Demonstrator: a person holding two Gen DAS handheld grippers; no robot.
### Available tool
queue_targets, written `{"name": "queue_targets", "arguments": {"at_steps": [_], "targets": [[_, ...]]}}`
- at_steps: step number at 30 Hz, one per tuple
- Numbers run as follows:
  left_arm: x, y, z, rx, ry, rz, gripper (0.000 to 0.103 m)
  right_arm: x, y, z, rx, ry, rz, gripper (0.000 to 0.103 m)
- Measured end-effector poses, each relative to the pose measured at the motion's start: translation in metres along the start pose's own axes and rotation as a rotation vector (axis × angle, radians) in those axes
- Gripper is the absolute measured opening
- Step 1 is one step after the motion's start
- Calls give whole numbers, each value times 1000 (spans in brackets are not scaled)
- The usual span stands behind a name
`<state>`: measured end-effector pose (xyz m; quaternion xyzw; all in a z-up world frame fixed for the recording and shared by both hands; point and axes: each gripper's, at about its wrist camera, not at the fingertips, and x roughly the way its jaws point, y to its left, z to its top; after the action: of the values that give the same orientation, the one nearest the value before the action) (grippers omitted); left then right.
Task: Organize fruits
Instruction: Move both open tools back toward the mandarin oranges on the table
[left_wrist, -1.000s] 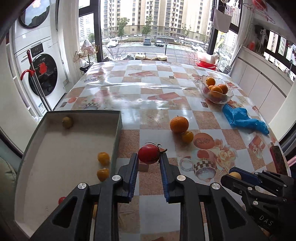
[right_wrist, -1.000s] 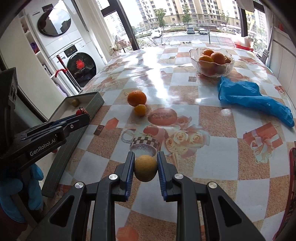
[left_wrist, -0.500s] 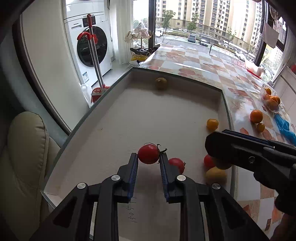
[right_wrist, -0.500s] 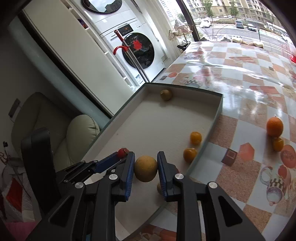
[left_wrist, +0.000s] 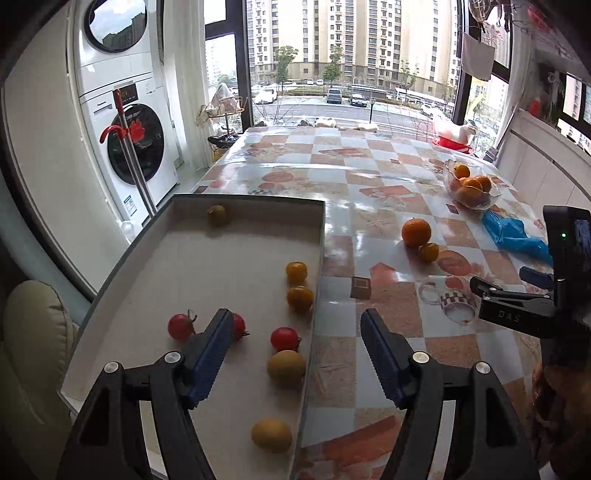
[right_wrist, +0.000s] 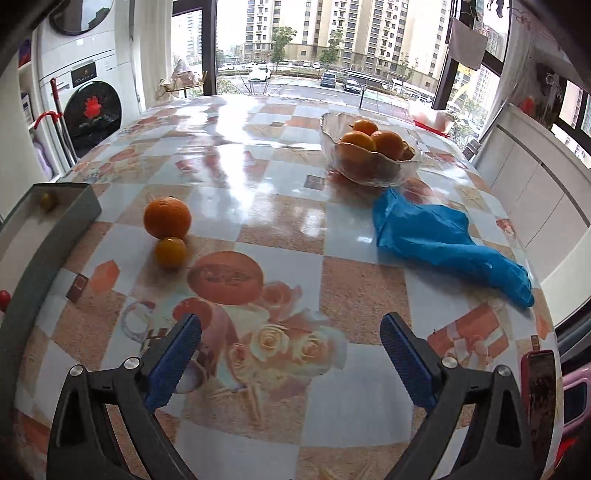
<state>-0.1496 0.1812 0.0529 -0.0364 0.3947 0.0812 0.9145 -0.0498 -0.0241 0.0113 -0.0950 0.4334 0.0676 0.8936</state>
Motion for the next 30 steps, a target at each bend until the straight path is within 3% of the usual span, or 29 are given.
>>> {"name": "queue_targets", "arguments": {"at_steps": [1,3,10,24,30], "targets": [[-1,-9,1,13,2,-21,72,7,-9,1,13,21,-11,103],[-1,-27,-1,39,8,-47,71,15,-27,3,92,52,63,103],[4,-62,-11,91,37,-79,71,15,-29,5,95,49,42,103],[11,-73,-15,128,81,-63,77,16,-30,5,96,49,42,103],[17,-69,-2,148,85,-44,77,16,-31,5,96,49,42,103]]}}
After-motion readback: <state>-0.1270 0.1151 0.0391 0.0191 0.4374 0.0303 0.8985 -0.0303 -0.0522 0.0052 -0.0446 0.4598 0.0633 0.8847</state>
